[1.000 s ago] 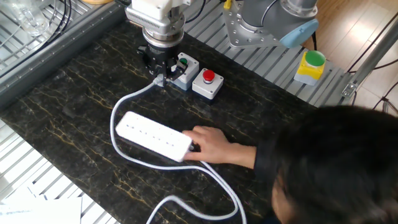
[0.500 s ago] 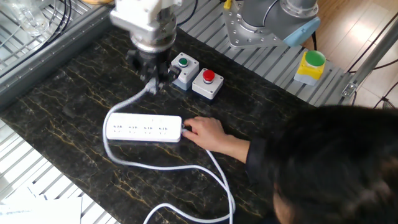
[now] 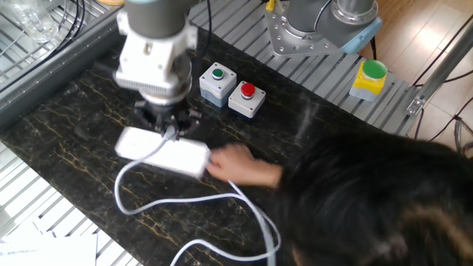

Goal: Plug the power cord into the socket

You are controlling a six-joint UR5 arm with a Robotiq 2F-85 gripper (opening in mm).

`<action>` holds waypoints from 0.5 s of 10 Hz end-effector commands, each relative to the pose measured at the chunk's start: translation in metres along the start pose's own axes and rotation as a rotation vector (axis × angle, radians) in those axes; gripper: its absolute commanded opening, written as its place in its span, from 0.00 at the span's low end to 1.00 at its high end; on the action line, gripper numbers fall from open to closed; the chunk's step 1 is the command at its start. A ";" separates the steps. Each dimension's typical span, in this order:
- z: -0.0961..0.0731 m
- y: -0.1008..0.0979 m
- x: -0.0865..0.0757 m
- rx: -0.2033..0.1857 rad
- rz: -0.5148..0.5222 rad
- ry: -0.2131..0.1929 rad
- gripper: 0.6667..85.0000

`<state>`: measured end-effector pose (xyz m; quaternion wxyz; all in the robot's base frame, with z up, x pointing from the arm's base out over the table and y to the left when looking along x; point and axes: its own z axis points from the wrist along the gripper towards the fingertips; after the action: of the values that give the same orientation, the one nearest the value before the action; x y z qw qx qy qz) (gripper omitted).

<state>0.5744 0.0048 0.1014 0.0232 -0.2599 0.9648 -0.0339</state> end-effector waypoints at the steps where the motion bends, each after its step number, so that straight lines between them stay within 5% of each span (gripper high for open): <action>1: 0.011 -0.009 -0.009 0.023 -0.038 0.017 0.01; 5: 0.002 -0.007 0.037 0.005 -0.010 0.075 0.01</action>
<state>0.5660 -0.0085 0.0957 -0.0016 -0.2665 0.9626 -0.0484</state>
